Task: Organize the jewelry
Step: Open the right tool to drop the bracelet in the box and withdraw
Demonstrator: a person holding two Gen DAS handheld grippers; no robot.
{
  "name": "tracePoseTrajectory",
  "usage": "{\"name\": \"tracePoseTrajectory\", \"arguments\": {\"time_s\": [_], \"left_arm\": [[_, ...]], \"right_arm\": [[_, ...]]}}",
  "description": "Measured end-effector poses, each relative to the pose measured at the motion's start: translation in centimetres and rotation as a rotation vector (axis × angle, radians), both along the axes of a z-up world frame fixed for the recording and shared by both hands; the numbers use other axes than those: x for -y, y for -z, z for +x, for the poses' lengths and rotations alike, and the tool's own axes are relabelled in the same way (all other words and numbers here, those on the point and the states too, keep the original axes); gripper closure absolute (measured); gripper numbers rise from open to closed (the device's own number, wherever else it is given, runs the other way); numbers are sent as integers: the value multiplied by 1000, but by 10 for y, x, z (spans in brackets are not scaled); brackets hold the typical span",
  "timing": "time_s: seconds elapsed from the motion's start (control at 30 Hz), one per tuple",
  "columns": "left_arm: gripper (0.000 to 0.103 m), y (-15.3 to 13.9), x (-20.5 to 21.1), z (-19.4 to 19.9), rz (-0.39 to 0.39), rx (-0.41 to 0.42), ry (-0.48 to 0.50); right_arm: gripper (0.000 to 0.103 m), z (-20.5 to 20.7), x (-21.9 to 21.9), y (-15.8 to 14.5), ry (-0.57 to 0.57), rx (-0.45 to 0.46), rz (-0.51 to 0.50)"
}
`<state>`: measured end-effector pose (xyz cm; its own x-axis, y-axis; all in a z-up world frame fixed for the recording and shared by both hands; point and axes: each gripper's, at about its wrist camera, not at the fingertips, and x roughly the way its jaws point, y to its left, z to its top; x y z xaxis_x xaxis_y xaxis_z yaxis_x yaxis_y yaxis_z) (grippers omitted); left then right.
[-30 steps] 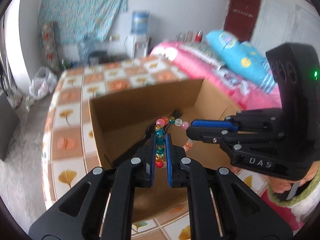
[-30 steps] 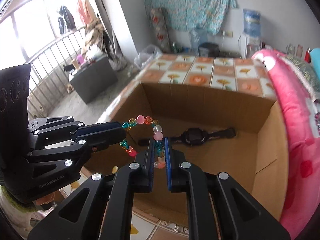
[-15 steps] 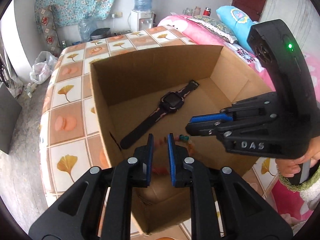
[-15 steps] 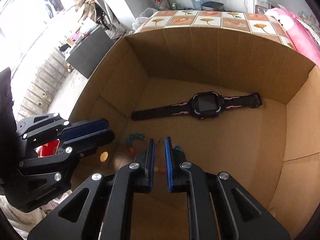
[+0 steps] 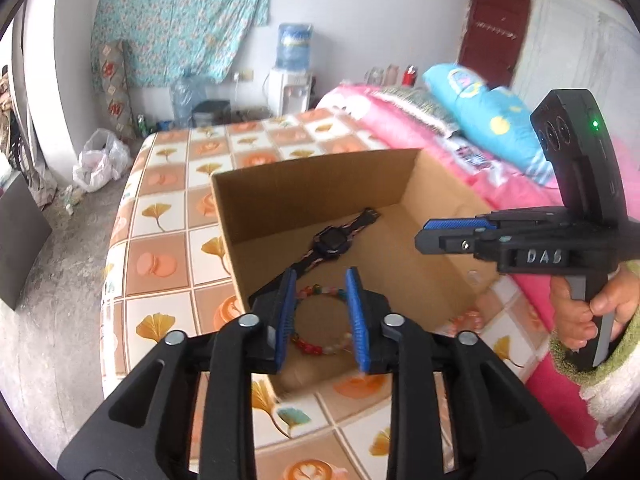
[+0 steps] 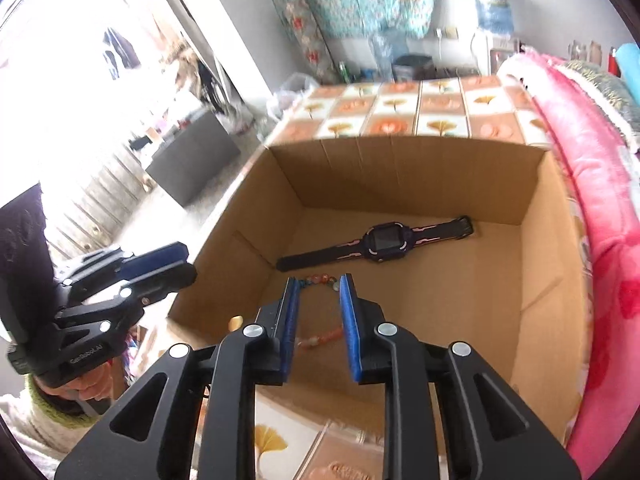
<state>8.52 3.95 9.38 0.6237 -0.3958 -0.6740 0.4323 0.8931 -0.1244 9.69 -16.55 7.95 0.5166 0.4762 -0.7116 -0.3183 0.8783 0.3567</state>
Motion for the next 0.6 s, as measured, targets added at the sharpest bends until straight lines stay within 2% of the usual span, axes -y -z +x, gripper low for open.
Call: {"name": "tracePoseTrajectory", "arguments": {"time_s": [0.1,0.23,0.43,0.6], "left_arm": [[66,-4,1,-31,-25,29,30],[53,8,4,-60,-44,13,54],[52,54,15,-64,-28,-124,30],[52,79,20,-53,2,-170,-14]], "right_arm": [[75,-30,14,-10,6,36,34],[69,-71,28,-4,7,32,66],[68,-87,43,32,87,-47,28],[68,-83,56,56,162,-106,36]]}}
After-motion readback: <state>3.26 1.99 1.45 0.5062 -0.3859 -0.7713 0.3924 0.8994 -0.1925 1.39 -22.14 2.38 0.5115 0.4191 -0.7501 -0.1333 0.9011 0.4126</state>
